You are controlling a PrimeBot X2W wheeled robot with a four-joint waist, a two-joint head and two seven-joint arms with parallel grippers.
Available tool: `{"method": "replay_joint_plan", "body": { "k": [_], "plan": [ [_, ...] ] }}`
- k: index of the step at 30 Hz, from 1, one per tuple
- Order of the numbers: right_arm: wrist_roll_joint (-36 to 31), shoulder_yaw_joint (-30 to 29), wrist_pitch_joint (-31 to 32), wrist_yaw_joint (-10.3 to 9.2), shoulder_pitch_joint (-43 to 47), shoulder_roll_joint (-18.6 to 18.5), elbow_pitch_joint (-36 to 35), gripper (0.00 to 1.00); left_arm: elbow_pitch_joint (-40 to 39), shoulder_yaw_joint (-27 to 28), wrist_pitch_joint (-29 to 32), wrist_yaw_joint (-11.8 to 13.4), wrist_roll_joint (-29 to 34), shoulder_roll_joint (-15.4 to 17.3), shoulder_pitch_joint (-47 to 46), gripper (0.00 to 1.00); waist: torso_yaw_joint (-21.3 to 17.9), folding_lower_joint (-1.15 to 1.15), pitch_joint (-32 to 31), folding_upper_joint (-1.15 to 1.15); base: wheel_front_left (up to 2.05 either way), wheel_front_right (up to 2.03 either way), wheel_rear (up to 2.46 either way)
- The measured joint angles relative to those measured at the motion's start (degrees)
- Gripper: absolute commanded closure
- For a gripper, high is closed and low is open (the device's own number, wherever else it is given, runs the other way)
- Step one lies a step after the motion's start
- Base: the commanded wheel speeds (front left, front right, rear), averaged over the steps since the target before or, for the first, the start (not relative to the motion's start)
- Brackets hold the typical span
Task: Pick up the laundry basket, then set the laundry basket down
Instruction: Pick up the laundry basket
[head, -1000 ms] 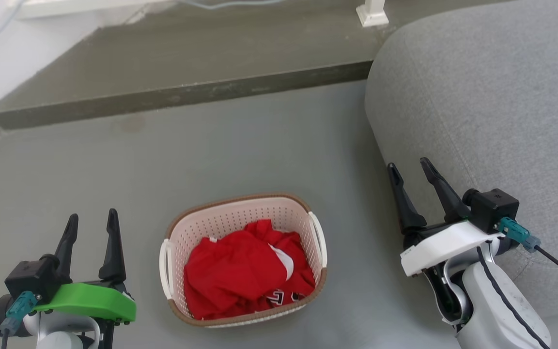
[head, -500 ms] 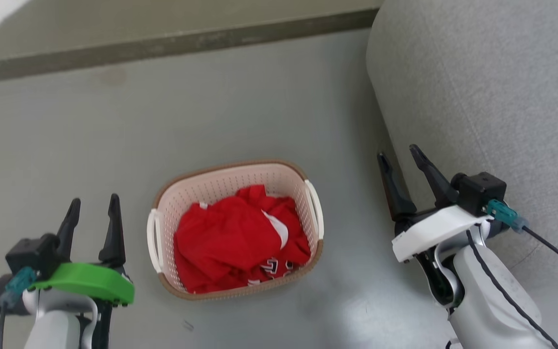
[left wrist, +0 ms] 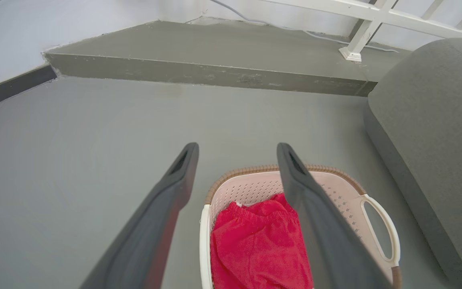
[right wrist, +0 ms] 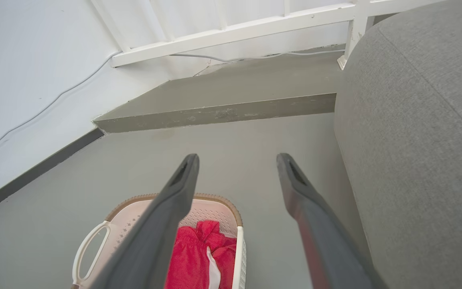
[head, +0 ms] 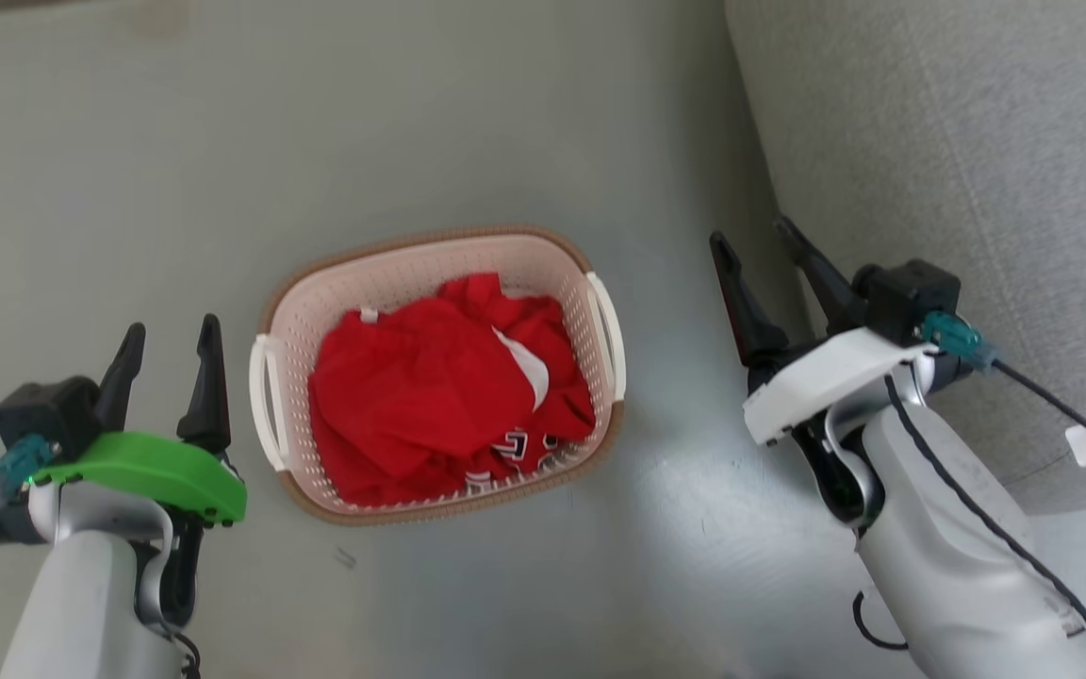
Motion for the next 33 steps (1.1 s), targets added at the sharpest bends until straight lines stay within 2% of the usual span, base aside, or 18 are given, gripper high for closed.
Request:
{"method": "replay_joint_plan", "body": {
  "k": [14,33],
  "plan": [
    [2.8,3.9,0.4,0.20,-8.1,-0.1,9.6,0.00,6.5,-2.0,2.5,-0.5,-1.3,0.3,-7.8,0.00,0.4,0.00,8.7,0.00,0.00,0.00,0.00],
    [9.9,9.1,2.5,0.25,-18.9,-0.3,20.3,0.00,15.8,-5.5,4.3,-0.7,-1.5,0.8,-17.5,0.00,2.7,0.00,19.2,0.00,0.00,0.00,0.00]
  ]
}}
